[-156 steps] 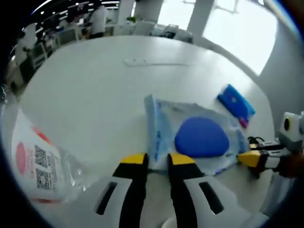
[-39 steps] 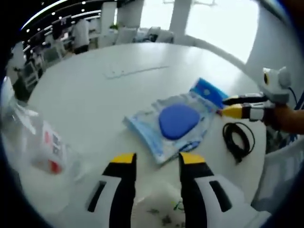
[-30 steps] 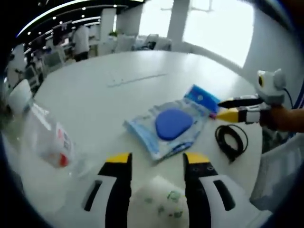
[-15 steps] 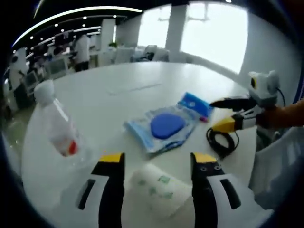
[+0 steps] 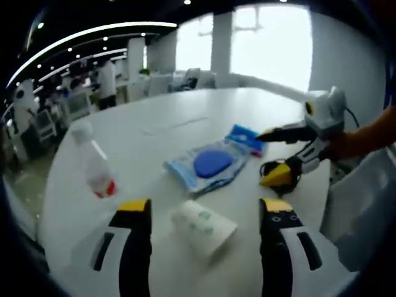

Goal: Arrange the tabletop items into an orderly group along one side of the table until the central work area is clear of visible clutter.

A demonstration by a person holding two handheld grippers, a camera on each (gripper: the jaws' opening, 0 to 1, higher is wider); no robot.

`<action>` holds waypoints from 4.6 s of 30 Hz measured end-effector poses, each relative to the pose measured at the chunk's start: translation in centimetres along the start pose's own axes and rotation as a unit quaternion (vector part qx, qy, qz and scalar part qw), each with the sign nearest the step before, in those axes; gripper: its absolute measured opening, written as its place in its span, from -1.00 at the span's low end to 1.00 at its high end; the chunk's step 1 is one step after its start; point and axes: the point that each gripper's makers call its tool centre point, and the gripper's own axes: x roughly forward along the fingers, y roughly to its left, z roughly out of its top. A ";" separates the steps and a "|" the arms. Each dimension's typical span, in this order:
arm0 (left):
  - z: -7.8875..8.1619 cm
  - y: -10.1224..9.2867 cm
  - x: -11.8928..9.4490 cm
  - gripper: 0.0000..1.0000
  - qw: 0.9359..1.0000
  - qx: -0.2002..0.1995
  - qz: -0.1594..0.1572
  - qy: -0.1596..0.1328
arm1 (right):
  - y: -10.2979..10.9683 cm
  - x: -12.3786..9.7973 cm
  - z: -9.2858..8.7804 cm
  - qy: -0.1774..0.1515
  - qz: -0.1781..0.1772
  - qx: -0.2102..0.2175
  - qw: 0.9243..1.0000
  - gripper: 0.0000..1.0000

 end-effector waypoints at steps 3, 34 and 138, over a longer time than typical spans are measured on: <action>-0.2 -0.3 -1.0 0.41 1.000 -0.003 0.004 0.000 | 0.7 0.2 0.2 -0.002 0.010 -0.008 1.000 0.72; -2.8 -3.0 -6.4 0.93 0.999 -0.014 0.052 0.003 | 8.4 3.6 0.8 -0.007 0.102 -0.110 0.989 0.59; -1.9 -5.4 -9.2 0.99 0.998 0.032 0.059 -0.018 | 4.4 6.0 5.2 0.153 0.121 0.008 0.981 -1.00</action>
